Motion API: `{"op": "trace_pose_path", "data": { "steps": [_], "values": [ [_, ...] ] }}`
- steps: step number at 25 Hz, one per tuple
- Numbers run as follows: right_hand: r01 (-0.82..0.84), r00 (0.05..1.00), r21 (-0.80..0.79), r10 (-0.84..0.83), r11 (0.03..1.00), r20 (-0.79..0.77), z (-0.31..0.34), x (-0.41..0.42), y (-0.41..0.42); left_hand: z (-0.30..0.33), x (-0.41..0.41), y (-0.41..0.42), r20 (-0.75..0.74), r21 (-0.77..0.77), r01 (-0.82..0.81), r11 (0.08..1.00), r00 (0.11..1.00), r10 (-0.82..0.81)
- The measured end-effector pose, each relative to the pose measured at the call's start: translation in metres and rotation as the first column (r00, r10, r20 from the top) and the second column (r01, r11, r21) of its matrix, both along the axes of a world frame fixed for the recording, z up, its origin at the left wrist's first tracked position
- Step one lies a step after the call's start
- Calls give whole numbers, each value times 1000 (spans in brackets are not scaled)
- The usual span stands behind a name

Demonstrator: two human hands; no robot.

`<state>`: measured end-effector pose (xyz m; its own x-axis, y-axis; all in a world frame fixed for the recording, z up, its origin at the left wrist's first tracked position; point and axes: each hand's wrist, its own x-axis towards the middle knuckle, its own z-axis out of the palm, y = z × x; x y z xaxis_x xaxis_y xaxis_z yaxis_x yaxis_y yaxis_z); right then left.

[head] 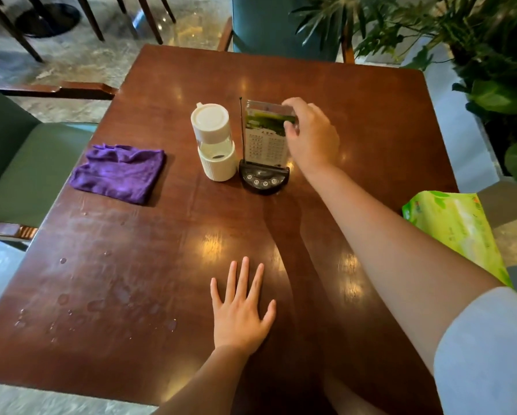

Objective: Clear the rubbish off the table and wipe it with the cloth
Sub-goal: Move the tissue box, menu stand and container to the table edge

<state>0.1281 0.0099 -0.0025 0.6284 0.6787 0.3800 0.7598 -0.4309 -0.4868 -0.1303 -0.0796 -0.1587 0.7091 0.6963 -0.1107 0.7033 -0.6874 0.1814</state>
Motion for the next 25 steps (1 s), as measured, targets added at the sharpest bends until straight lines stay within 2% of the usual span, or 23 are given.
{"op": "trace_pose_path", "data": {
  "steps": [6,10,16,19,25],
  "values": [
    [26,999,91,-30,995,41,7,3,-24,0,1,0,1,-9,7,1000,1000,-7],
    [138,987,169,-150,976,58,8,6,-74,0,0,-1,4,-29,-3,1000,1000,3],
    [366,930,141,-366,920,-23,5,29,-167,-1,0,-2,-15,-35,-15,999,1000,14],
    [439,898,132,-430,889,-92,2,34,-198,1,1,-2,-17,-39,-13,999,1000,12],
    [529,849,163,-519,833,-104,0,45,-230,3,1,-1,-41,-39,-5,999,999,3]
  ]
}}
